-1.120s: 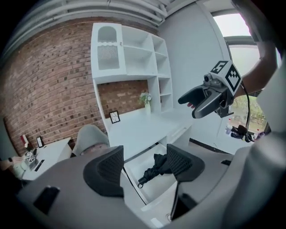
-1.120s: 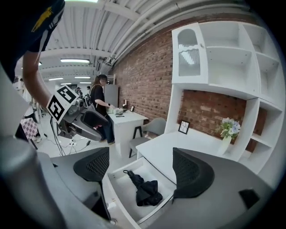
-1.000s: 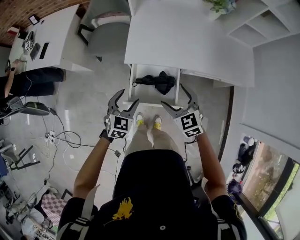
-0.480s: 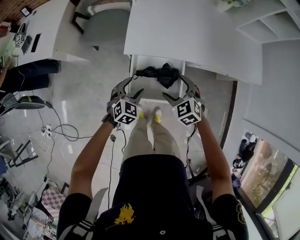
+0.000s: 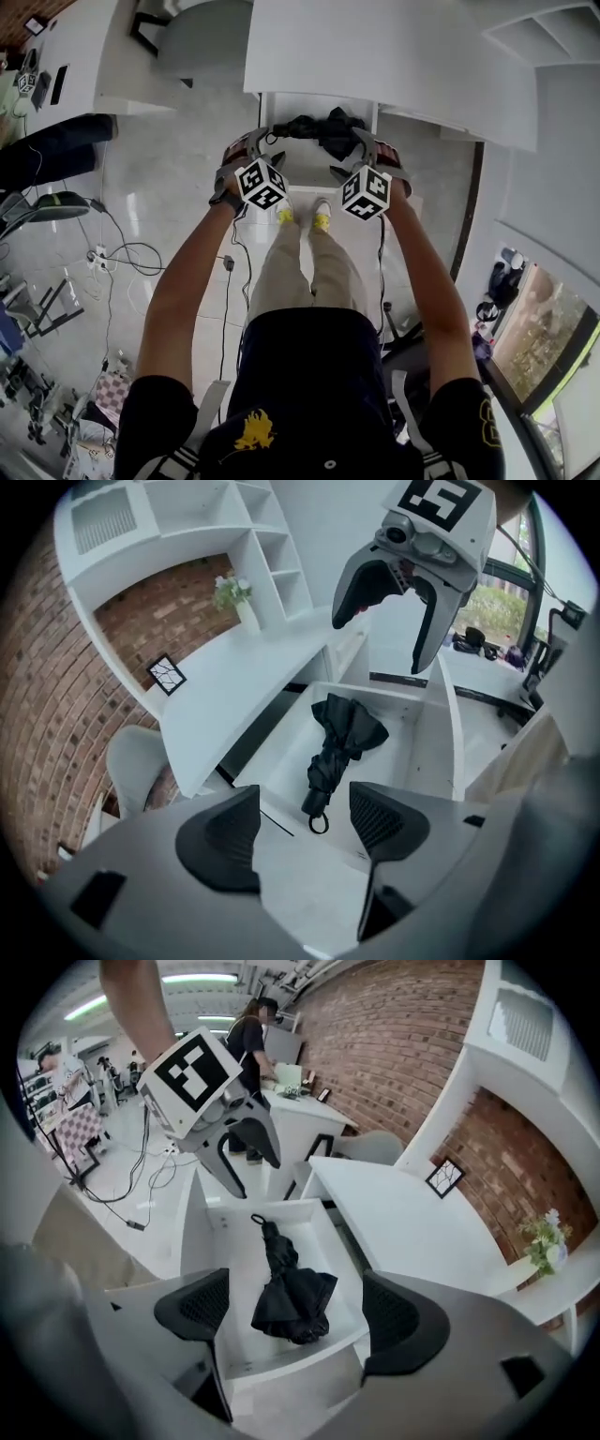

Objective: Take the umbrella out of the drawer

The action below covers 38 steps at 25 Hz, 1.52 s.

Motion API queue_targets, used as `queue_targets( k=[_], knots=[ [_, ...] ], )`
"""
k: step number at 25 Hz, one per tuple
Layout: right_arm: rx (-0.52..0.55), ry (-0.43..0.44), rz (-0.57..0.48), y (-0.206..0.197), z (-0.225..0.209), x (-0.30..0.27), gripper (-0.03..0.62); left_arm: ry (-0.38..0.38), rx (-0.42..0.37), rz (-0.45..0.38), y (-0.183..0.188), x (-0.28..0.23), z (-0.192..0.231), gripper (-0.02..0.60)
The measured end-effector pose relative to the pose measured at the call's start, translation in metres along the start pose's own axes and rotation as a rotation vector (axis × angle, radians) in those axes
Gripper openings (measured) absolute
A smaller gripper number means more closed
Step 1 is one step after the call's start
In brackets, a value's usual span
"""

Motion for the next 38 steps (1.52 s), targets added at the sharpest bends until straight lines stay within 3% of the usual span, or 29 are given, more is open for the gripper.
queue_targets(
  k=[4, 12, 17, 22, 33, 38],
  knots=[
    [0.056, 0.007, 0.058, -0.012, 0.007, -0.026, 0.462, -0.055, -0.102, 0.041, -0.007, -0.023, -0.008, 0.313],
    [0.193, 0.069, 0.136, -0.031, 0.012, -0.069, 0.462, -0.147, -0.319, 0.037, 0.0, -0.057, -0.023, 0.302],
    [0.181, 0.071, 0.155, -0.045, 0.011, -0.087, 0.462, -0.165, -0.291, 0.045, -0.002, -0.076, -0.028, 0.303],
    [0.214, 0.056, 0.165, -0.054, 0.009, -0.108, 0.462, -0.151, -0.352, 0.067, -0.016, -0.097, -0.031, 0.304],
    [0.253, 0.028, 0.189, -0.068, 0.018, -0.142, 0.462, -0.162, -0.358, 0.061, -0.019, -0.125, -0.045, 0.304],
    [0.345, 0.018, 0.214, -0.078, 0.018, -0.151, 0.462, -0.179, -0.346, 0.061, -0.018, -0.136, -0.051, 0.304]
  ],
)
Point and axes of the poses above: the fingertips, and each gripper's own axes: x backward along the fingers, z to its left, y out of its top, the point moved 2 cm from there along x, backward along the fingers
